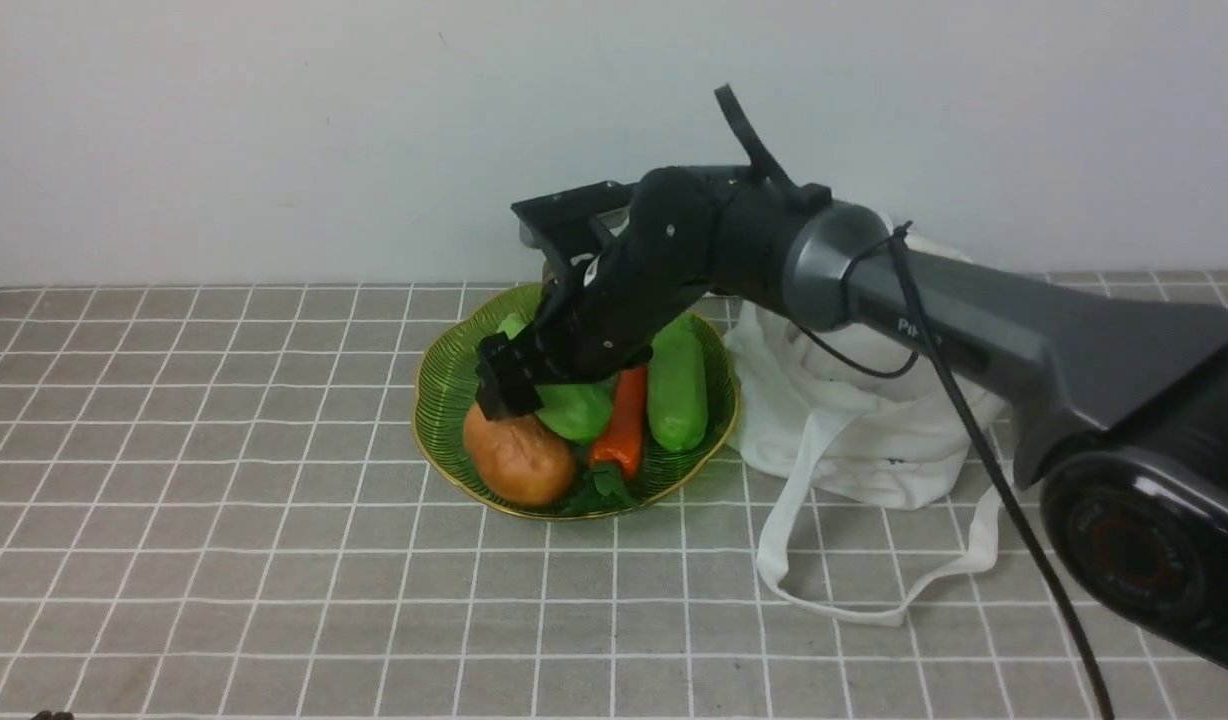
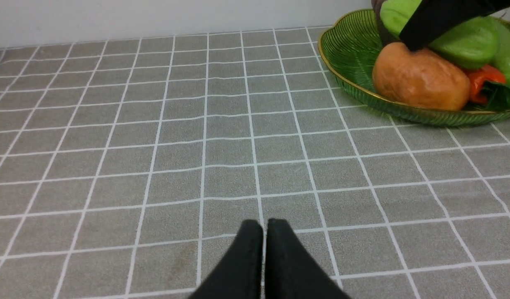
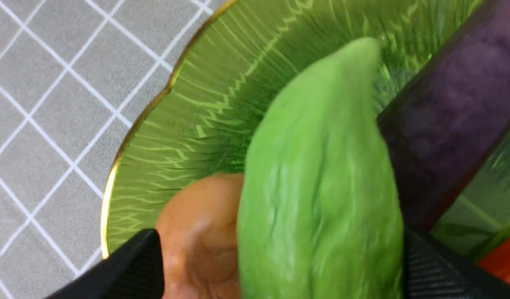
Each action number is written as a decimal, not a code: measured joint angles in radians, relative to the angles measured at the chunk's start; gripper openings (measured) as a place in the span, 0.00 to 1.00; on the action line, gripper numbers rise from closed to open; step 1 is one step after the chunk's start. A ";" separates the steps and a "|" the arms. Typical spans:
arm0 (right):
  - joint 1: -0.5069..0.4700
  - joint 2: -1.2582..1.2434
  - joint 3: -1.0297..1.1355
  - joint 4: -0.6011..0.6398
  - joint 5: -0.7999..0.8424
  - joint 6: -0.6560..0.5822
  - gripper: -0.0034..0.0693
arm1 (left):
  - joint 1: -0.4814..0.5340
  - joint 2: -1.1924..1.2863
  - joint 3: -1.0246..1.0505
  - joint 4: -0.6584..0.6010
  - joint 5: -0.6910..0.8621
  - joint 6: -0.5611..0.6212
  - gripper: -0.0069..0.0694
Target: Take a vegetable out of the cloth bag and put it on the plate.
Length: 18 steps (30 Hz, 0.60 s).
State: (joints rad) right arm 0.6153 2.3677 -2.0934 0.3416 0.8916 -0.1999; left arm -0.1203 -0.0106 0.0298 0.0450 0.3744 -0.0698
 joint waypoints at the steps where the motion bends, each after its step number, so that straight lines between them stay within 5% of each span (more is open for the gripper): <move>1: 0.000 0.001 -0.010 -0.005 0.005 0.000 1.00 | 0.000 0.000 0.000 0.000 0.000 0.000 0.08; 11: -0.001 0.001 -0.458 -0.179 0.351 0.049 0.99 | 0.000 0.000 0.000 0.000 0.000 0.000 0.08; 15: -0.001 -0.019 -0.568 -0.201 0.363 0.104 0.94 | 0.000 0.000 0.000 0.000 0.000 0.000 0.08; 18: -0.001 -0.083 -0.596 -0.204 0.377 0.157 0.81 | 0.000 0.000 0.000 0.000 0.000 0.000 0.08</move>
State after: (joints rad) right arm 0.6146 2.2848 -2.6897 0.1378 1.2686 -0.0425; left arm -0.1203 -0.0106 0.0298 0.0450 0.3744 -0.0698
